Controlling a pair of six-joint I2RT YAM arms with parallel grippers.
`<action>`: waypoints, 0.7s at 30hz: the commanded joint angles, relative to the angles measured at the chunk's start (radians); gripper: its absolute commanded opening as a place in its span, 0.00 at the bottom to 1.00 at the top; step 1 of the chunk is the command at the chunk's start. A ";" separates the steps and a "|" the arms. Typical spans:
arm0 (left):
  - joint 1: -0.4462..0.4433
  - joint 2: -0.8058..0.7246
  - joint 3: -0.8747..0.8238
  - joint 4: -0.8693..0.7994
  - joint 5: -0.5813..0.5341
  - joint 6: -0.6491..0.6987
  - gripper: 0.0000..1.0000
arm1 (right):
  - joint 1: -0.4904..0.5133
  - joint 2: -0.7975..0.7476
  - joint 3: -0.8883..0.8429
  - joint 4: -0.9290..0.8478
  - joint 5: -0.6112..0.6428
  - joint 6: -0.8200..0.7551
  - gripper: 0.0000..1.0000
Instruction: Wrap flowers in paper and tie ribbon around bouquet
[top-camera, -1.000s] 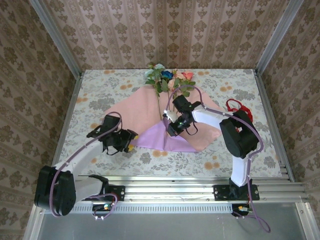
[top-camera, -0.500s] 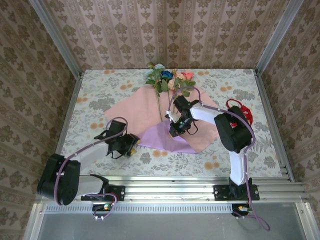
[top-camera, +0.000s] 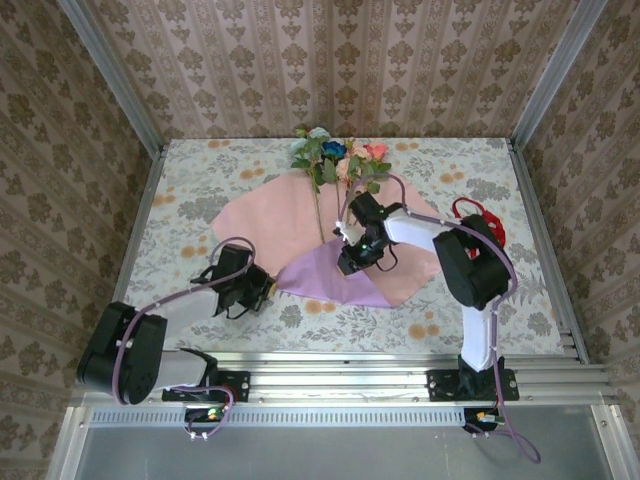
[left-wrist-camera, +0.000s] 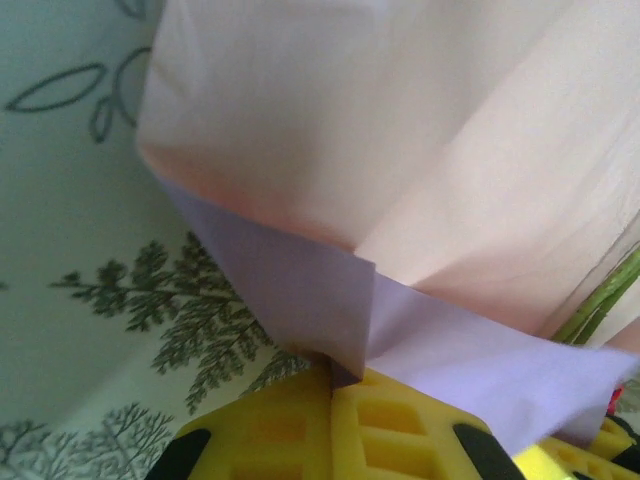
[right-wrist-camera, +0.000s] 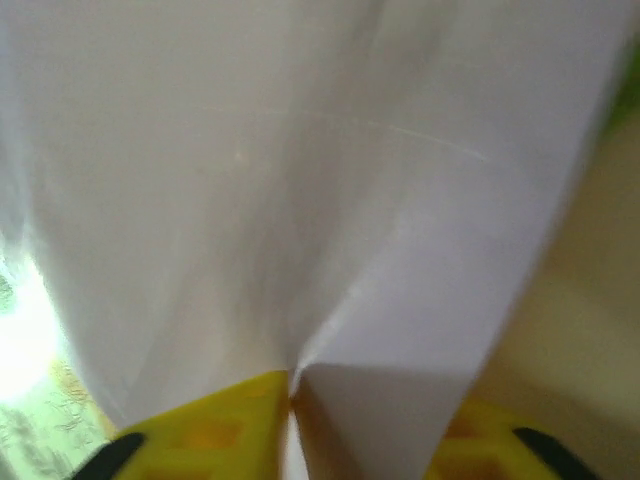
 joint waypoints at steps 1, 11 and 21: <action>-0.006 -0.062 -0.025 -0.046 -0.025 -0.041 0.00 | 0.010 -0.215 -0.152 0.196 0.150 0.002 0.35; -0.024 -0.111 -0.032 -0.078 -0.034 -0.067 0.00 | 0.413 -0.514 -0.536 0.668 0.499 -0.320 0.54; -0.028 -0.154 -0.033 -0.108 -0.034 -0.068 0.00 | 0.624 -0.121 -0.347 0.851 0.815 -0.519 0.52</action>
